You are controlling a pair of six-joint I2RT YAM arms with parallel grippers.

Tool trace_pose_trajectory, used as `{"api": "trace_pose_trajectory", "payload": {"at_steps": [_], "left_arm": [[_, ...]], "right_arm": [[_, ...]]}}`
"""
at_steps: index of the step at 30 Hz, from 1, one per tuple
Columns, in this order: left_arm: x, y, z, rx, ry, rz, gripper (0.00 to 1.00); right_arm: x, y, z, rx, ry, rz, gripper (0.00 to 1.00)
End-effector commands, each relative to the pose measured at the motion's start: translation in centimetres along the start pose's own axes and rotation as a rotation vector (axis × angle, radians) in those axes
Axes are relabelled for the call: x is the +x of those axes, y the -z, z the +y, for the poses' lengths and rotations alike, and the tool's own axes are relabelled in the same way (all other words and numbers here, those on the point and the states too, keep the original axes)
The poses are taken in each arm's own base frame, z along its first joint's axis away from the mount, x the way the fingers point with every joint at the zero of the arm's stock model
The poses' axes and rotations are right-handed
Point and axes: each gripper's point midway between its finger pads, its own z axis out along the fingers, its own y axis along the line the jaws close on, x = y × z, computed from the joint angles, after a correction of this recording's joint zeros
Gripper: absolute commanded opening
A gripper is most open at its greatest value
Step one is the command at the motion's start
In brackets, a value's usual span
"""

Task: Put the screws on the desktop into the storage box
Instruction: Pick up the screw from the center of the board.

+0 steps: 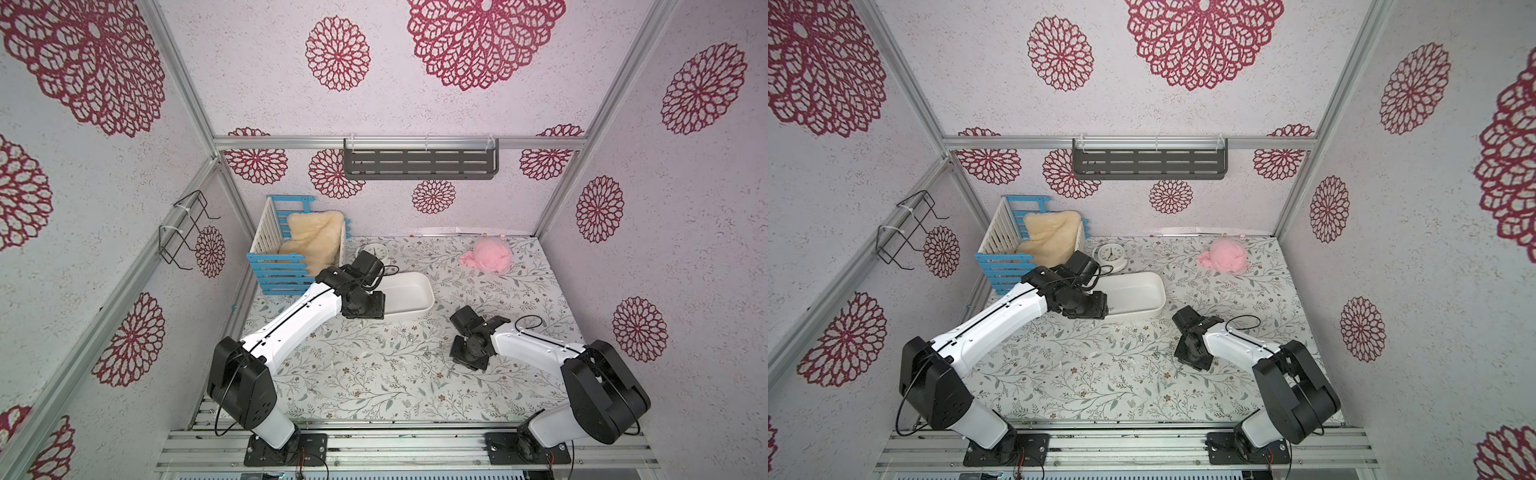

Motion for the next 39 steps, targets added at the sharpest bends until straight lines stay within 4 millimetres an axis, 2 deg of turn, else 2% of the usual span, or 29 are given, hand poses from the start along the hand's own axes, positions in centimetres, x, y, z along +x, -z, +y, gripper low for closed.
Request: {"api": "trace_pose_trajectory", "payload": {"at_steps": [1,4,13,19,26,31,34,39], "left_arm": [[-0.3,0.3,0.1,0.005,-0.013,-0.024,0.6],[-0.4,0.3,0.2,0.003,-0.012,-0.024,0.6],[-0.5,0.3,0.2,0.004,-0.012,-0.026,0.59],[-0.6,0.5,0.1,0.012,-0.008,-0.031,0.59],[-0.8,1.4,0.1,0.015,0.004,-0.055,0.59],[-2.2,3.6,1.7,-0.033,0.023,-0.148,0.58],[-2.8,5.2,2.7,-0.036,0.051,-0.196,0.58],[-3.2,7.0,4.2,-0.05,0.09,-0.251,0.58]], "right_arm": [[-0.6,0.2,0.7,-0.005,-0.005,-0.018,0.26],[-0.6,0.0,0.8,-0.006,-0.003,-0.015,0.24],[-0.5,-0.4,0.8,0.003,0.009,-0.008,0.12],[-1.0,0.4,1.1,-0.003,0.015,-0.028,0.07],[-2.5,3.8,2.2,-0.039,0.03,-0.095,0.03],[-3.7,6.4,3.3,-0.066,0.039,-0.139,0.02],[-4.8,8.5,4.5,-0.098,0.047,-0.177,0.02],[-7.7,12.2,7.9,-0.14,0.11,-0.244,0.02]]}}
